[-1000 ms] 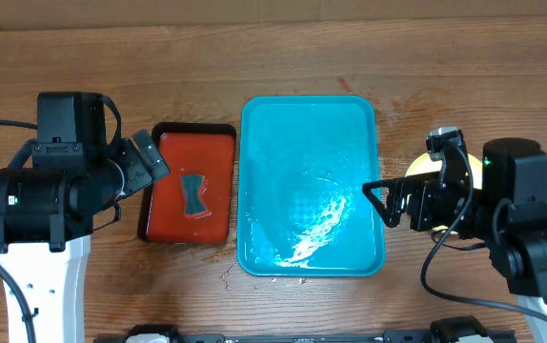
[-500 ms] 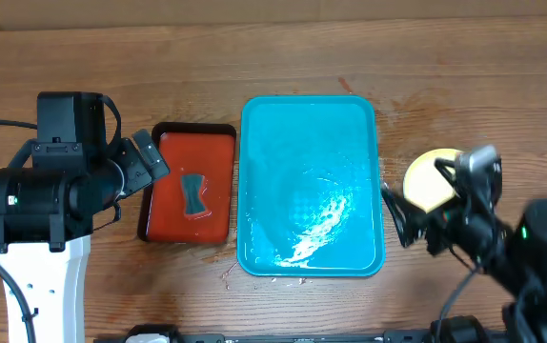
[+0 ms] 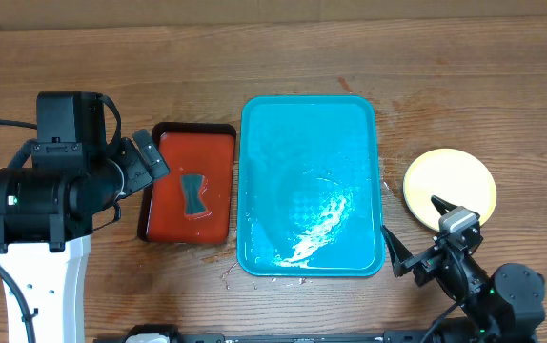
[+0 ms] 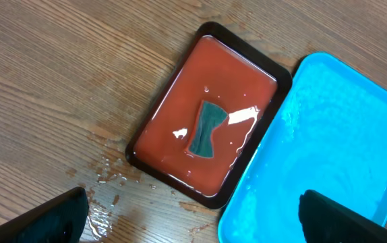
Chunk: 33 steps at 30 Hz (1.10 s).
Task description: Clean dirty plates on tray and stack at the side
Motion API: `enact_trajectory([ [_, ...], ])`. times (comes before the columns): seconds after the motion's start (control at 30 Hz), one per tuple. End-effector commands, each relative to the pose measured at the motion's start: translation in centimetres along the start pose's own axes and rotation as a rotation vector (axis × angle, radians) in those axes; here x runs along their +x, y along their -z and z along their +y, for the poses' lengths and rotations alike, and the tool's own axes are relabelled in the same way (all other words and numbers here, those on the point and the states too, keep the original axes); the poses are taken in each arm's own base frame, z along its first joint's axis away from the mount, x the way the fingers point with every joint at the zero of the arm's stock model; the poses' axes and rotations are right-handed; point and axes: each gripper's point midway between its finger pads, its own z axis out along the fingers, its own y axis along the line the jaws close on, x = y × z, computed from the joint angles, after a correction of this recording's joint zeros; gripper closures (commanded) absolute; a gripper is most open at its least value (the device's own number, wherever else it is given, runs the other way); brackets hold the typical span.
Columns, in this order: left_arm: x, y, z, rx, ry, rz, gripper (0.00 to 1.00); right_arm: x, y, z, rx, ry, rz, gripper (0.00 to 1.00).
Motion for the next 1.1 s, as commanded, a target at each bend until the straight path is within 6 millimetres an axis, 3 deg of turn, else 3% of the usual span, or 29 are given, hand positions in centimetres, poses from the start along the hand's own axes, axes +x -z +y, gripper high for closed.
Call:
enact_trajectory([
  [0.0,-0.5,0.3,0.1,-0.007,0.002,-0.018,0.00,1.2,-0.4,-0.4,0.017,-0.016,-0.043,0.00],
  [0.43,-0.5,0.3,0.1,-0.007,0.002,-0.018,0.00,3.2,-3.2,-1.4,0.024,0.066,-0.236,0.00],
  [1.07,-0.5,0.3,0.1,-0.007,0.002,-0.018,0.00,3.1,-3.2,-1.4,0.025,0.067,-0.234,0.00],
])
